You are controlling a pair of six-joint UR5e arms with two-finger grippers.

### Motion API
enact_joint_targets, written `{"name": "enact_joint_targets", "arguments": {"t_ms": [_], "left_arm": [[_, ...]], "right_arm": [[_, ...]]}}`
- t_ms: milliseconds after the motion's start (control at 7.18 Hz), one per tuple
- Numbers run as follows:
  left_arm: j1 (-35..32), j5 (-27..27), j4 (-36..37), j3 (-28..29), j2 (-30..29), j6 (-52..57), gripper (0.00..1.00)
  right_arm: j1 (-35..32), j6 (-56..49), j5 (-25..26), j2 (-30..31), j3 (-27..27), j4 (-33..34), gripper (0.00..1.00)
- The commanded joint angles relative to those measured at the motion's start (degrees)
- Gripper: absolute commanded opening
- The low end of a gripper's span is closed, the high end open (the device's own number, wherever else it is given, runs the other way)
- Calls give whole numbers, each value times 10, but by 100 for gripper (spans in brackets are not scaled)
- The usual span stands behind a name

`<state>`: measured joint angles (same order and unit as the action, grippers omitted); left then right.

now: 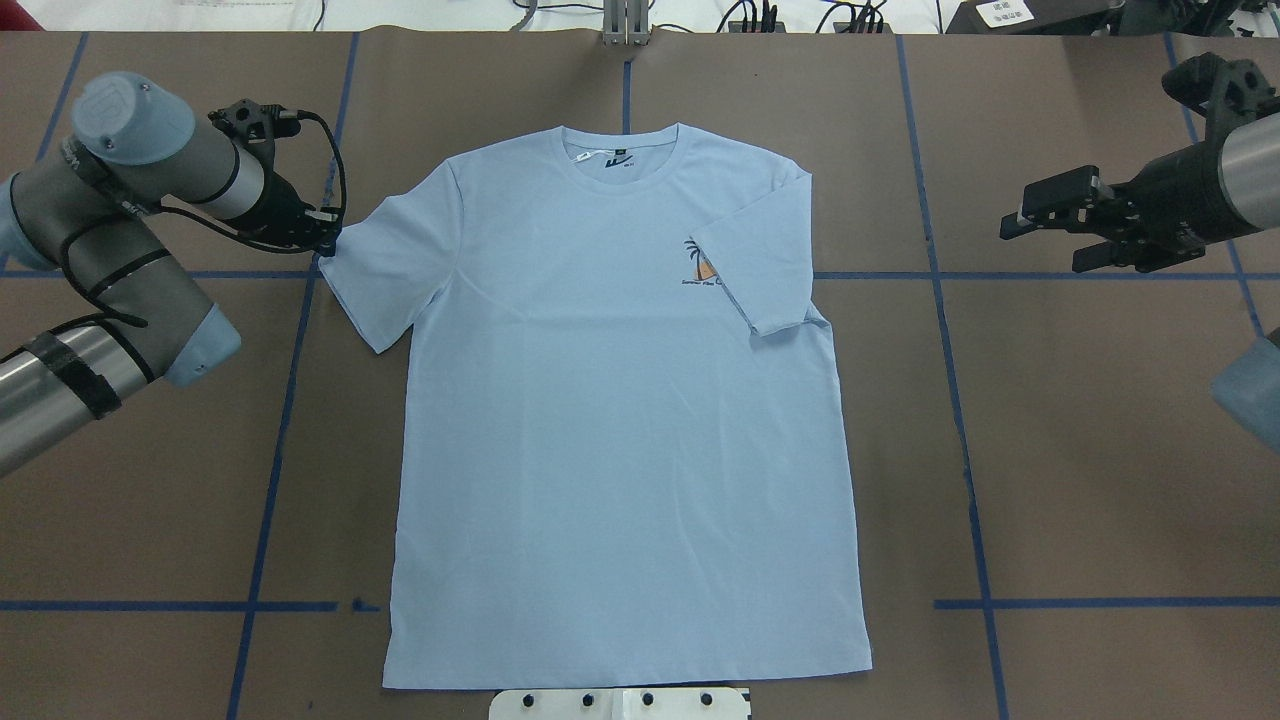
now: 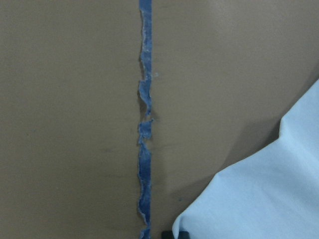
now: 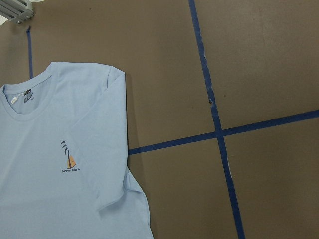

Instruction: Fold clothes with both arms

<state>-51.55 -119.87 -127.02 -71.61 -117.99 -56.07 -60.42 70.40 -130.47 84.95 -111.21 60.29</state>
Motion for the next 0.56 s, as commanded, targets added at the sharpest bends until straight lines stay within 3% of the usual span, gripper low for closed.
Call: {"name": "enact_joint_targets", "arguments": {"t_ms": [0,279,418], "left_arm": [[-3,-3,5,-38,1,-1,0],[10,-11,123,-153,-19,-76,0],[36,-8,128,-154,-48,-132,0]], "right_arm": [[0,0,0,2,-4,1,100],[-1,0,0,2,-5,1,100],[-2,0,-1,3,-4,1,100]]}}
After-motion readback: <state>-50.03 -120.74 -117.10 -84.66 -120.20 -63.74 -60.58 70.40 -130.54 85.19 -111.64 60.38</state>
